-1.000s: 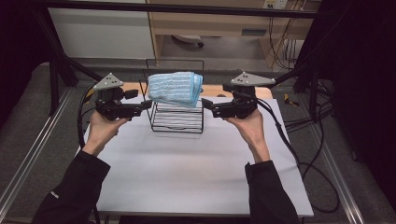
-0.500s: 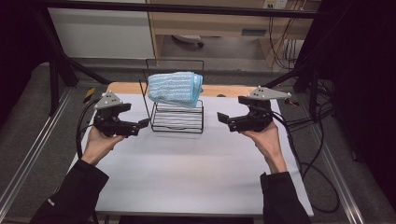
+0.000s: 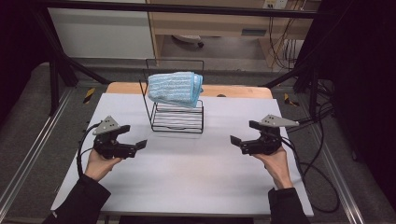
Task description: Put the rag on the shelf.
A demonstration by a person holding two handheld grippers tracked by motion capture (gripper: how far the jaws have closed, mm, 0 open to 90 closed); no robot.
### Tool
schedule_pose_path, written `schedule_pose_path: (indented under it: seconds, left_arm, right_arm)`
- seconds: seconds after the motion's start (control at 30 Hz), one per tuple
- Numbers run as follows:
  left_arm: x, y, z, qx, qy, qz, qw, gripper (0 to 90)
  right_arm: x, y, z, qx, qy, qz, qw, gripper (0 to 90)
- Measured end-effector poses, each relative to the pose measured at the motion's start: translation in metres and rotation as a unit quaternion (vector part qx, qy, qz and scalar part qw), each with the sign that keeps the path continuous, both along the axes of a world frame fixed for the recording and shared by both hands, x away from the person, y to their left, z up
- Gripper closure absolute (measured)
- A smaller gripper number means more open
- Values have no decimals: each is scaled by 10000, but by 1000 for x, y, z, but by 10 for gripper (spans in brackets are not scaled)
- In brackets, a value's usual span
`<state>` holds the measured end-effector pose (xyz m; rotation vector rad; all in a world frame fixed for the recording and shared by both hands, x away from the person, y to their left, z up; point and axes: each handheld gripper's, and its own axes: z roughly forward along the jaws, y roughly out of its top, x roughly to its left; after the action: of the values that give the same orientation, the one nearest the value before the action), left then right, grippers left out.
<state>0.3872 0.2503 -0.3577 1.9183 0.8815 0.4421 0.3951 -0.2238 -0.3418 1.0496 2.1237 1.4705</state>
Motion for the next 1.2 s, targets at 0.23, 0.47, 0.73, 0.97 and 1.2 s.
schedule_pose_path:
  seconds: [0.23, 0.47, 0.73, 0.97, 1.2]
  left_arm:
    - [-9, 14, -30, 119, 142, 10, 9998, 98]
    - [-17, 25, -50, 147, 223, 28, 9996, 99]
    - [-22, 30, -63, 210, 249, 25, 9995, 102]
    - [-25, 32, -72, 308, 258, 32, 9992, 102]
    - [-26, 34, -74, 253, 297, 36, 9992, 102]
  right_arm:
    - [-12, -16, -35, -11, 195, -12, 9998, 2]
    - [-22, -32, -59, 21, 280, -68, 9996, 2]
    - [-31, -44, -81, -171, 348, -18, 9992, 2]
    - [-37, -51, -95, -291, 465, 10, 9985, 1]
    - [-37, -51, -97, -303, 515, 29, 9982, 2]
